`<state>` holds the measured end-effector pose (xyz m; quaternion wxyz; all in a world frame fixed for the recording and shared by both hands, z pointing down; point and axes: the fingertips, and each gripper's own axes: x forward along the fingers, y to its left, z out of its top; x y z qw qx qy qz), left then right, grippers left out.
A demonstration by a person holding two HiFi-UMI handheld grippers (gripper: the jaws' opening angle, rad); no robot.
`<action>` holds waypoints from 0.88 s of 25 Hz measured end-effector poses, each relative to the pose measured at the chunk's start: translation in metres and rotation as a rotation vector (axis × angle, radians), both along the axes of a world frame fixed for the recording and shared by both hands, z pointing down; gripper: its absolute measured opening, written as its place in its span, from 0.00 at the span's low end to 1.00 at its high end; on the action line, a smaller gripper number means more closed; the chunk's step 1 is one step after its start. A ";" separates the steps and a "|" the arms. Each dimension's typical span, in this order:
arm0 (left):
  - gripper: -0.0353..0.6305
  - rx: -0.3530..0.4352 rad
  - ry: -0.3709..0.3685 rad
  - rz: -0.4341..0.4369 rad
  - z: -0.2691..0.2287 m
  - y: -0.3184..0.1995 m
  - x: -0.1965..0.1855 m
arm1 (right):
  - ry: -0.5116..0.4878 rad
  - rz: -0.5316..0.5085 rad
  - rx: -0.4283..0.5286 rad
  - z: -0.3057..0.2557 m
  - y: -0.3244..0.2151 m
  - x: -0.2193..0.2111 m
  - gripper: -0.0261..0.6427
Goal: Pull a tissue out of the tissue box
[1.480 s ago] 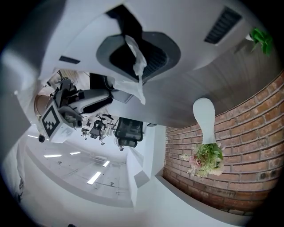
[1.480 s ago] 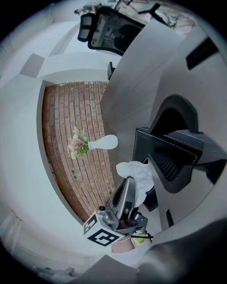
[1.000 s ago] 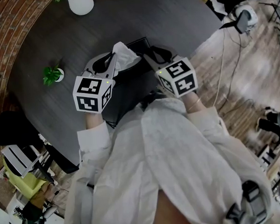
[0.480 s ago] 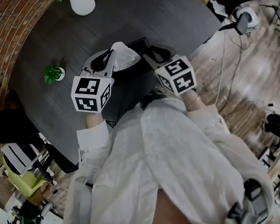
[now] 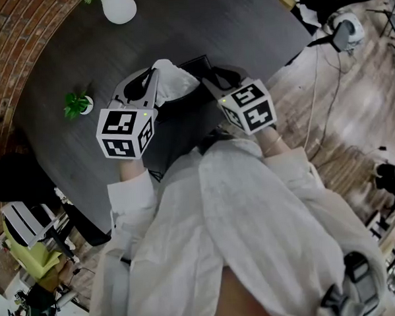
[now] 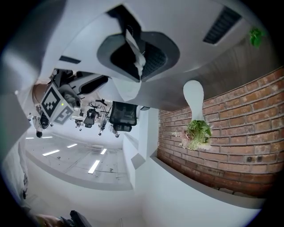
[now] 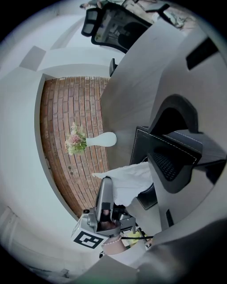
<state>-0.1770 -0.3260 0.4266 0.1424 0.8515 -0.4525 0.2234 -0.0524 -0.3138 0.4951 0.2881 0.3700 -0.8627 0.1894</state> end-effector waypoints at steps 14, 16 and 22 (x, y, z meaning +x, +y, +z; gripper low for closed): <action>0.07 0.058 0.020 -0.059 -0.019 -0.002 -0.017 | 0.007 -0.006 -0.003 0.000 0.002 -0.004 0.21; 0.07 0.072 0.021 -0.064 -0.022 -0.001 -0.019 | 0.009 -0.006 -0.002 0.001 0.002 -0.005 0.21; 0.07 0.104 0.028 -0.084 -0.033 -0.003 -0.025 | 0.008 -0.008 -0.004 0.002 0.002 -0.005 0.21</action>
